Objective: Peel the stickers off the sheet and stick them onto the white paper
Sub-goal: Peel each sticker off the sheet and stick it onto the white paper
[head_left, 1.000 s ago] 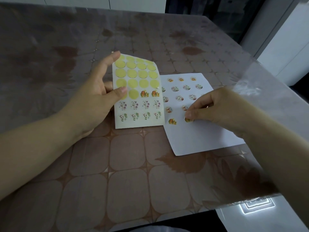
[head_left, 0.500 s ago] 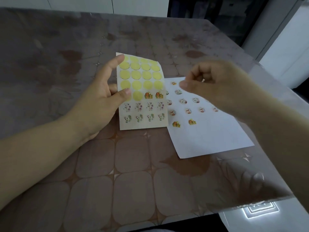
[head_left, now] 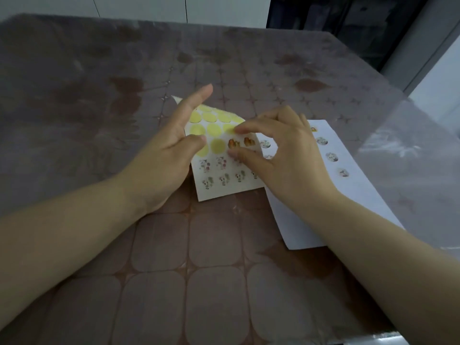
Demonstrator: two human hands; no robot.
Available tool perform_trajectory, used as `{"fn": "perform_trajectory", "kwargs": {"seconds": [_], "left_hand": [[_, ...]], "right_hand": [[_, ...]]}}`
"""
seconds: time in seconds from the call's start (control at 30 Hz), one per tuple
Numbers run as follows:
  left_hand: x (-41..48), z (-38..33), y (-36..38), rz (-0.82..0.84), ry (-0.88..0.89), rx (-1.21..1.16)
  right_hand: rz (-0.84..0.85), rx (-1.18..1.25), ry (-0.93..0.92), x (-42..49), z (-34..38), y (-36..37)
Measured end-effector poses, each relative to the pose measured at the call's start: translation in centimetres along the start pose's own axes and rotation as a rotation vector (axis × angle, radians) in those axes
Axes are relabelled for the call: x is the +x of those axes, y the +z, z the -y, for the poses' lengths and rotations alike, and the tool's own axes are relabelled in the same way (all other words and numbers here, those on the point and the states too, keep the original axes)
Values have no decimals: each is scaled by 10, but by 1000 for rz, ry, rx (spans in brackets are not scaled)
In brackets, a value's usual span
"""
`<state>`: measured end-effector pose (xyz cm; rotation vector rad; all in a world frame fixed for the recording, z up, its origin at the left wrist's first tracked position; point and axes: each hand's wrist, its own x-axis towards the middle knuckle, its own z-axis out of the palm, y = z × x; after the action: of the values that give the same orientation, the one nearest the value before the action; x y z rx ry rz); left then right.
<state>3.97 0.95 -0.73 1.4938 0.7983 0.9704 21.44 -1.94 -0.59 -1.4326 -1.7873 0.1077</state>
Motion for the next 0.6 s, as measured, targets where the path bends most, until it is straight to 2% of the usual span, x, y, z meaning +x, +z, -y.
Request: {"fn": "perform_trajectory", "kwargs": {"seconds": [0.13,0.23,0.6], "left_hand": [[-2,0,4,17,36,-40],[-3,-3,10,-41,80,9],[-4,-7,14,-90,92,-15]], "right_hand": [[-51,32,-12,-1,1,0],[-63,73,-18,-1,4,0],[-96,90,-36,-2,8,1]]}}
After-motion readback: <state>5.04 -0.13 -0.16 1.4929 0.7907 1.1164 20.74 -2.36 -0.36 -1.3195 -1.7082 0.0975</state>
